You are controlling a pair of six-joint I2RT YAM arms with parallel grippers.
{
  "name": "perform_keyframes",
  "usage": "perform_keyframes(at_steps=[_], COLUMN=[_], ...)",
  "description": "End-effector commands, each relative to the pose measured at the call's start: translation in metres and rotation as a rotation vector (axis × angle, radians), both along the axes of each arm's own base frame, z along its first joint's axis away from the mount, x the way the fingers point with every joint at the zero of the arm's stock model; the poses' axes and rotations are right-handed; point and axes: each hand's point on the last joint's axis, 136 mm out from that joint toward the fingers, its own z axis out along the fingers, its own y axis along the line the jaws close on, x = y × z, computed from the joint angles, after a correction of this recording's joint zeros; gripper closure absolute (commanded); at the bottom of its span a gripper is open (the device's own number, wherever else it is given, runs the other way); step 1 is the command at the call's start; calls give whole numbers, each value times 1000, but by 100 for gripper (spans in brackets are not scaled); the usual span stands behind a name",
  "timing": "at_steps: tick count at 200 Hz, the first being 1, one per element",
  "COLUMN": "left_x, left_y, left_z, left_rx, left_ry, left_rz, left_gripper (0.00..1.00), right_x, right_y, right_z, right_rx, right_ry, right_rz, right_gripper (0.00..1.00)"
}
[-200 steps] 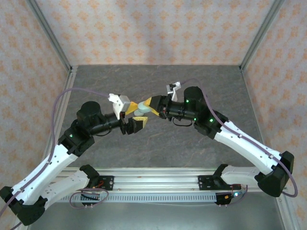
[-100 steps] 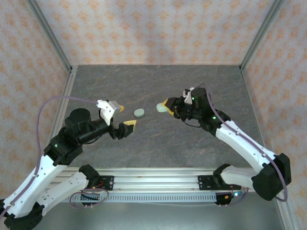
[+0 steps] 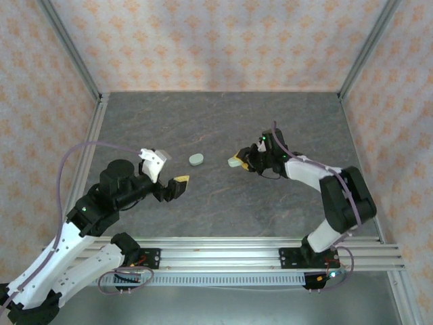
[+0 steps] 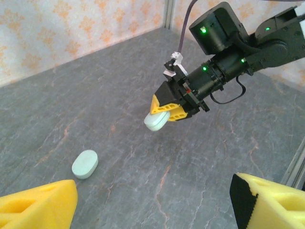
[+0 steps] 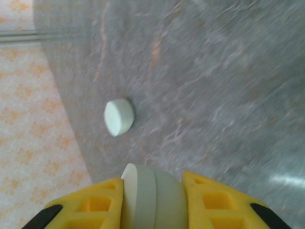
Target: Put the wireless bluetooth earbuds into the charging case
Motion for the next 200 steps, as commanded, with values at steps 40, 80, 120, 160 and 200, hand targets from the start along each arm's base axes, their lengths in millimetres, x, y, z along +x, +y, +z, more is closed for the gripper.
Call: perform_keyframes(at_steps=[40, 80, 120, 160, 200], left_x=[7, 13, 17, 18, 22], left_y=[0, -4, -5, -4, 8], left_z=[-9, -15, -16, -13, -6], left_rx=[-2, 21, 33, 32, 78], left_ry=[-8, 0, -1, -8, -22], left_rz=[25, 24, 24, 29, 86], left_gripper=[16, 16, 16, 16, 15], right_x=[59, 58, 49, 44, 34], right_y=[-13, -17, -23, -35, -61], right_z=[-21, -41, -36, -9, 38], right_rx=[-38, -105, -146, -232, -387], right_ry=[-115, -101, -105, -155, -257], right_rz=[37, 77, 95, 110, 103], right_gripper=[79, 72, 59, 51, 46])
